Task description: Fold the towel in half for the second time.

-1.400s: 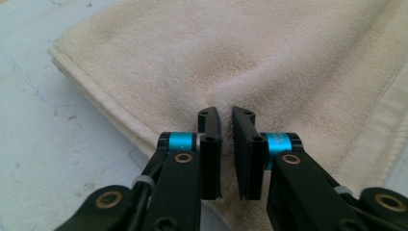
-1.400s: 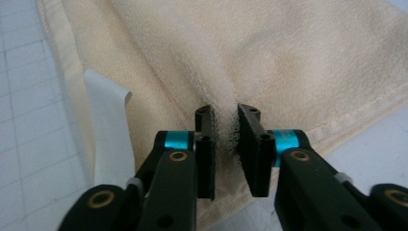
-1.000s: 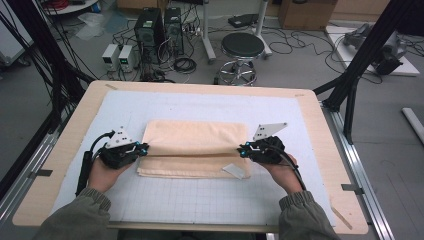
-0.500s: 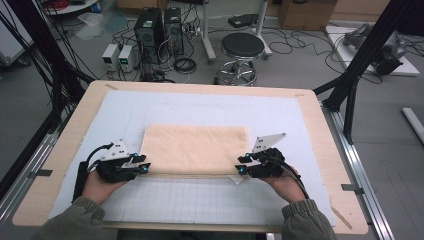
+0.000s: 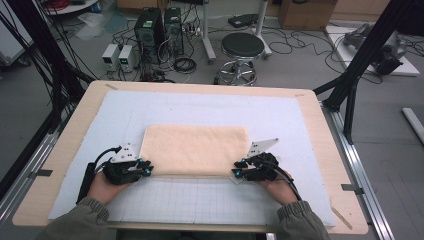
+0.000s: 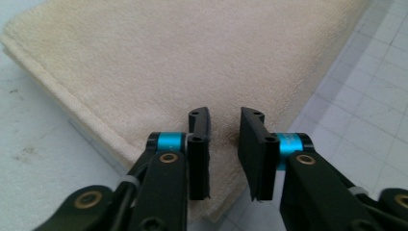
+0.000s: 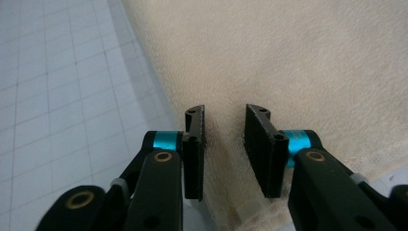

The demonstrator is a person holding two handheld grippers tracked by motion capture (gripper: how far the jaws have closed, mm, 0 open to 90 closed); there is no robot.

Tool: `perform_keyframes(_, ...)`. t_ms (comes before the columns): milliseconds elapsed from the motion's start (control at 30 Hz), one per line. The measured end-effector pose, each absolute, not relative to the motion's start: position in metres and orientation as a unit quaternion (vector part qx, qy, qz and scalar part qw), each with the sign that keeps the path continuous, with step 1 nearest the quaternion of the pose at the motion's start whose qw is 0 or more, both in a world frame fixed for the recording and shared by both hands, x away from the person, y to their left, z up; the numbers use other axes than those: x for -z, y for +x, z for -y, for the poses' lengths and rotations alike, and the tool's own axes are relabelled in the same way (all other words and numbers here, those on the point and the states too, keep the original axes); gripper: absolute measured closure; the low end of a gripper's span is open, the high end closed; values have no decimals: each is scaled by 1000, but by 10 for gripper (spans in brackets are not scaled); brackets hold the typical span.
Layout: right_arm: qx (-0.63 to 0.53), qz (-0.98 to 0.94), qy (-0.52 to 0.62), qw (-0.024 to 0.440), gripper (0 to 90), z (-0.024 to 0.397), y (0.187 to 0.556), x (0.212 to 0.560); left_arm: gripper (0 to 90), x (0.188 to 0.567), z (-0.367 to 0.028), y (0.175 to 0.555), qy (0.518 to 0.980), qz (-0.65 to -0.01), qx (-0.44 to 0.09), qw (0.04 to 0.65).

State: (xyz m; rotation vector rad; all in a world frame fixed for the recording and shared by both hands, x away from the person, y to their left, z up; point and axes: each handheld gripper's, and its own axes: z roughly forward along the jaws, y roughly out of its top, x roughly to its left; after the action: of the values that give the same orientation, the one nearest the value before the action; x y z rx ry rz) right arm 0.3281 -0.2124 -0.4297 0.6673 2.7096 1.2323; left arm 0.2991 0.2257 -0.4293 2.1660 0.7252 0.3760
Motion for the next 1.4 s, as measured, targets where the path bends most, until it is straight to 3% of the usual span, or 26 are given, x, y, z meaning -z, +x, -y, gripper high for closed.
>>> perform_keyframes(333, -440, -853, 260, 101, 488, 220, 332, 420, 523, 416, -228, 304, 826, -312, -175, 435)
perform_keyframes(633, -441, -839, 294, 121, 307, 223, 332, 418, 354, 412, -234, 305, 811, -336, -192, 440)
perform_keyframes(867, -438, -836, 307, 123, 223, 224, 330, 418, 318, 412, -234, 305, 813, -331, -193, 438)
perform_keyframes(1400, -430, -840, 306, 128, 172, 224, 326, 419, 282, 413, -237, 304, 815, -329, -196, 435)
